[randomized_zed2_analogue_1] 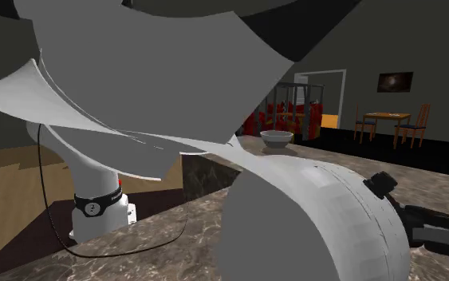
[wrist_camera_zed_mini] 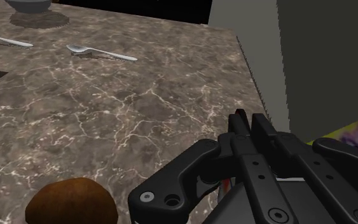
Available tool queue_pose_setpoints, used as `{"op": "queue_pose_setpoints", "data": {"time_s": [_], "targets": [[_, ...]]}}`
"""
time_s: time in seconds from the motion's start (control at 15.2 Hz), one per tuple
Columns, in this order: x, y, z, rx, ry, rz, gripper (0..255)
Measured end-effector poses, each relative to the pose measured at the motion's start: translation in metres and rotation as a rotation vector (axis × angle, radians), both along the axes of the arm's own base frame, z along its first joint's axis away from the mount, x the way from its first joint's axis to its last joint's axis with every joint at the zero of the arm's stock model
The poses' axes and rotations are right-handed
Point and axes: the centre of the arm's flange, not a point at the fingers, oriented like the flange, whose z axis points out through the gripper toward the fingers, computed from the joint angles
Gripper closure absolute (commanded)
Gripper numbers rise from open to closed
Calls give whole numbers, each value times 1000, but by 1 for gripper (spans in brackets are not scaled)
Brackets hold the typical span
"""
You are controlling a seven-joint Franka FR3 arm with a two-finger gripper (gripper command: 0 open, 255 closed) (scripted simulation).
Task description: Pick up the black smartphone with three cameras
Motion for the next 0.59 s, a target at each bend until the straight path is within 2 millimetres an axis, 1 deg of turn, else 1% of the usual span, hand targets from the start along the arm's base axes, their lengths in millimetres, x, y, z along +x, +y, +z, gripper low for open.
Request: {"op": "queue_pose_setpoints", "data": {"time_s": [0.59], "targets": [[0,0,44,0,0,0,255]]}}
